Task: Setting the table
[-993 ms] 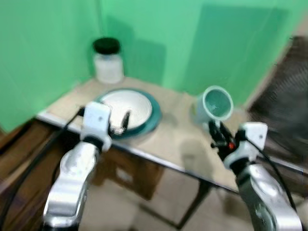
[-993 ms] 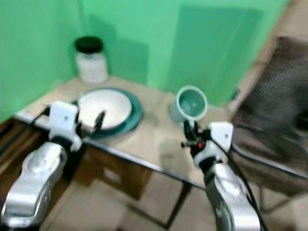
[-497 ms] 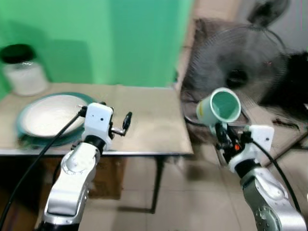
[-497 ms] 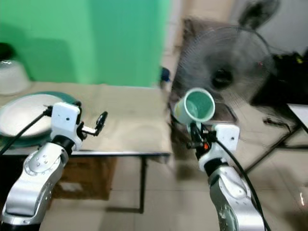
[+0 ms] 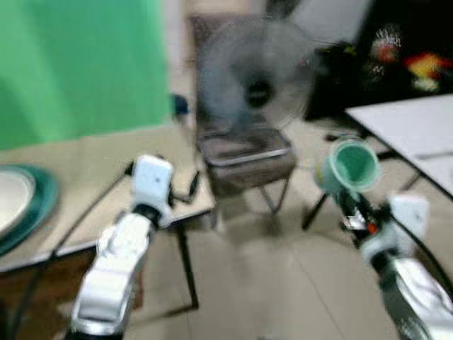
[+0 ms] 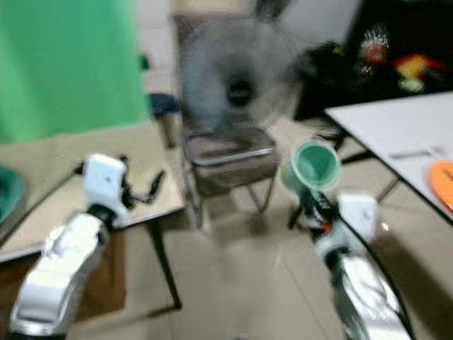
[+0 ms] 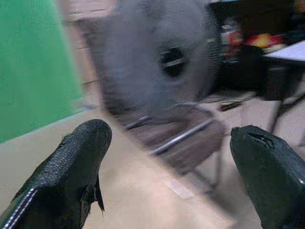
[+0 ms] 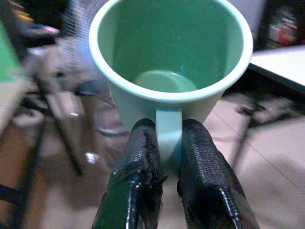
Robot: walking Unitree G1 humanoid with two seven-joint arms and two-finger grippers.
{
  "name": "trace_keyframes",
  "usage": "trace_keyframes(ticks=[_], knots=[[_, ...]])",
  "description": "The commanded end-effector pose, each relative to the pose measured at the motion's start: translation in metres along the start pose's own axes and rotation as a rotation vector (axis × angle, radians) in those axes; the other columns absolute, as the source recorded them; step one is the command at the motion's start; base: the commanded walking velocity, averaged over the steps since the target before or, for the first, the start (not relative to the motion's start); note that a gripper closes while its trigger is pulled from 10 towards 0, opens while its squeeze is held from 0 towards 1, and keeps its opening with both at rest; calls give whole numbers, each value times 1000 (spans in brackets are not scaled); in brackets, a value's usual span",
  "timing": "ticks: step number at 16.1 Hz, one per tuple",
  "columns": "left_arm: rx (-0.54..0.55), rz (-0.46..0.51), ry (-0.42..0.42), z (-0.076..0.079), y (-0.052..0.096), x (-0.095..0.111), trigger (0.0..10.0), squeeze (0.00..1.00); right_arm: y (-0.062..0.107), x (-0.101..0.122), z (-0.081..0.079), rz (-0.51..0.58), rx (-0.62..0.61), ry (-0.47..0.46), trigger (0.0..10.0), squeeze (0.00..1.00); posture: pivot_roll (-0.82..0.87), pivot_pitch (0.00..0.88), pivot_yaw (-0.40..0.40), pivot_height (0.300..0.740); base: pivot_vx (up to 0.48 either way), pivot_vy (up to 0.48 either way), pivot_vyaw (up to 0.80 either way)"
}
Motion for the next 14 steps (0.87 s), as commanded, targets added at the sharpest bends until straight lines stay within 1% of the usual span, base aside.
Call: trace_keyframes(ticks=[1,4,7,10,12,14], knots=[[12,-10,-5,-6,2,-3,10000,0,0,8,-3,44,23,4,10000,0,18,0,-36,740,0,0,-800],[-5,-10,13,-3,-2,-3,10000,0,8,7,3,65,-39,-7,10000,0,-15,0,0,740,0,0,-800],[-16,-8,26,1,-3,-3,10000,0,10,8,0,85,-50,-17,10000,0,-21,0,2,740,0,0,-800],[-8,-30,27,-1,2,-9,10000,0,6,6,-3,83,-38,-28,10000,0,-2,0,-30,740,0,0,-800],[-5,-38,18,-4,5,-9,10000,0,4,5,-5,86,-31,-35,10000,0,12,0,-34,740,0,0,-800],[-10,-40,6,-7,9,-6,10000,0,2,4,-6,95,-39,-48,10000,0,33,0,-21,740,0,0,-800]])
Point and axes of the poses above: a point about 5 cm out from each wrist's last joint towards the gripper, its own y axis pointing back from the gripper into the wrist, its own x axis along the axis of the wrist's last joint, z = x × y, the point moved 1 cm from there along -y, pointing out of the wrist towards the gripper, and after that the axes turned 9 degrees about -y, right-handed, at the moved point
